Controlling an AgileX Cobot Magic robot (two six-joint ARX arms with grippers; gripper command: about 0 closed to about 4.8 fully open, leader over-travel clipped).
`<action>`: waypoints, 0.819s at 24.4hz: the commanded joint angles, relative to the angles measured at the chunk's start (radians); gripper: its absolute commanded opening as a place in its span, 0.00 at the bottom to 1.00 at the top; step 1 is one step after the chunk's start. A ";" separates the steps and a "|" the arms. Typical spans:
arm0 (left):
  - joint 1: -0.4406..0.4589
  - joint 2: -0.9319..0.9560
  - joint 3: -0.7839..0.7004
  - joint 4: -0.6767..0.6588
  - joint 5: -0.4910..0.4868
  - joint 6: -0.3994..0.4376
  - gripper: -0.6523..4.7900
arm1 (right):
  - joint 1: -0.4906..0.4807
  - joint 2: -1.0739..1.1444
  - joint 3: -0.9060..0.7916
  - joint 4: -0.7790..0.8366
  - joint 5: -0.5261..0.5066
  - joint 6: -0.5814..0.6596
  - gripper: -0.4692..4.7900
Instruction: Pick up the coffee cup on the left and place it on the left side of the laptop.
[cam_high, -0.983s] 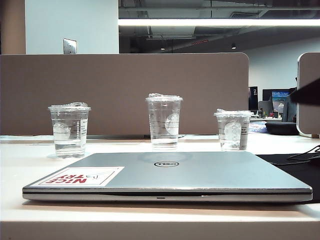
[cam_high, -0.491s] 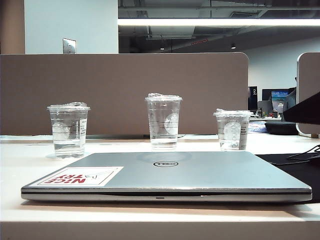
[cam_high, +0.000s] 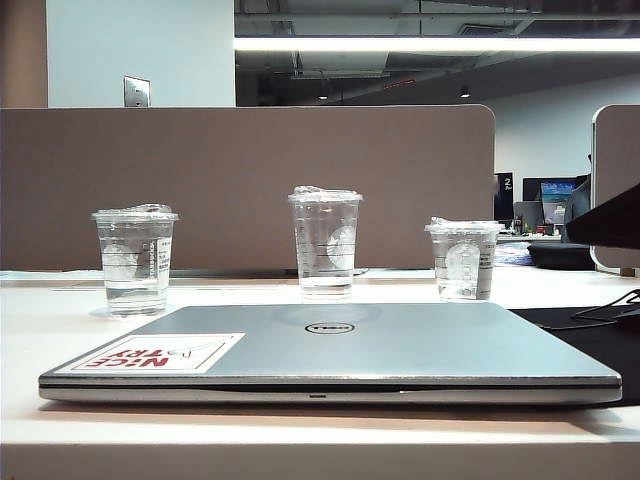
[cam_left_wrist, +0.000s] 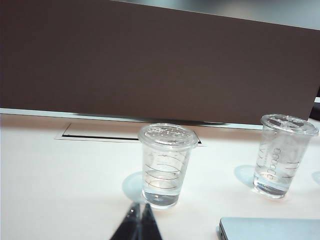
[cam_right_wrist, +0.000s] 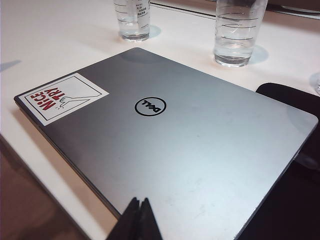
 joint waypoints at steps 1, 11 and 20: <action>0.001 0.084 0.058 0.105 0.001 -0.002 0.11 | 0.002 0.001 -0.004 0.018 0.002 0.000 0.08; 0.001 0.859 0.183 0.627 0.013 0.025 0.30 | 0.002 0.001 -0.004 0.019 0.002 0.000 0.08; 0.001 1.474 0.235 1.098 0.050 0.024 0.64 | 0.000 0.003 -0.004 0.018 0.002 0.000 0.08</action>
